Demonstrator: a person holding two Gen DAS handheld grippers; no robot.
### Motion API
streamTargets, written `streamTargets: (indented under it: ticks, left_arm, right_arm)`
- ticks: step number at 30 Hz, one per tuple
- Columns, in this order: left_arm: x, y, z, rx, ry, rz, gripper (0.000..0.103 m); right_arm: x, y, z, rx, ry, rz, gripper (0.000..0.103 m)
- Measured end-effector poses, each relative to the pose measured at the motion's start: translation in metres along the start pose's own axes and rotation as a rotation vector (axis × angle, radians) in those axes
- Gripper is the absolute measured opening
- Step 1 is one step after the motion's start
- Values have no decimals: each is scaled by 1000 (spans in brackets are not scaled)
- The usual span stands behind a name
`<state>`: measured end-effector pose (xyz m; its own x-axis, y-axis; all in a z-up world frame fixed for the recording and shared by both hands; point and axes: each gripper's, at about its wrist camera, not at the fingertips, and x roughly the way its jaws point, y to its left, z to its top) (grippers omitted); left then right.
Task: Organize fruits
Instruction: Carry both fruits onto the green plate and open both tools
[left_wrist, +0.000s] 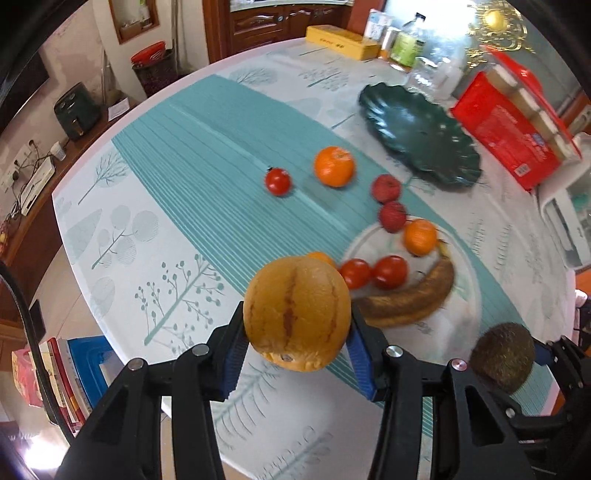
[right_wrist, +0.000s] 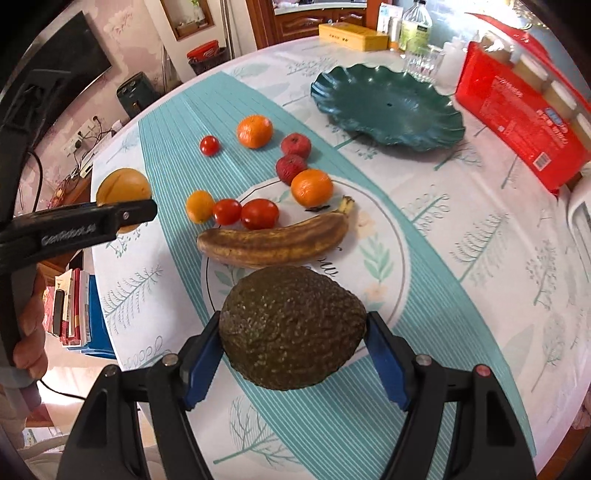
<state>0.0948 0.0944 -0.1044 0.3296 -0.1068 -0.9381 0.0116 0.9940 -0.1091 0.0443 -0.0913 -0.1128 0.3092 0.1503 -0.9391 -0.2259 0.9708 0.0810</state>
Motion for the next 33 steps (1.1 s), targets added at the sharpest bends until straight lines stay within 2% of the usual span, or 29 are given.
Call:
streamTargets:
  ticks: [4,9,14,21,28,33]
  left_arm:
    - [-26,-16,1,35,-3,-17,48]
    - [-54,-45,18,110,-46,1,48]
    - [-83,-76,51,181,-99,1,48]
    - [-111,-108,101,241,-165,8,48]
    - [-103,-130,156,269,-200,55,48]
    - [-65,-135,192,254,-170,49,48]
  right_arm:
    - [-18,-6,7,1,-34,-5,74]
    - [-51,-18,29,7,-76,-20,74]
    - [-87,-33,65,7,-121,-38,74]
    - [-126,-57,125,3,-211,-122,74]
    - [-108,-91,190,66,-187,-189,74]
    - [-76,-116,224,120,-145,-209,74]
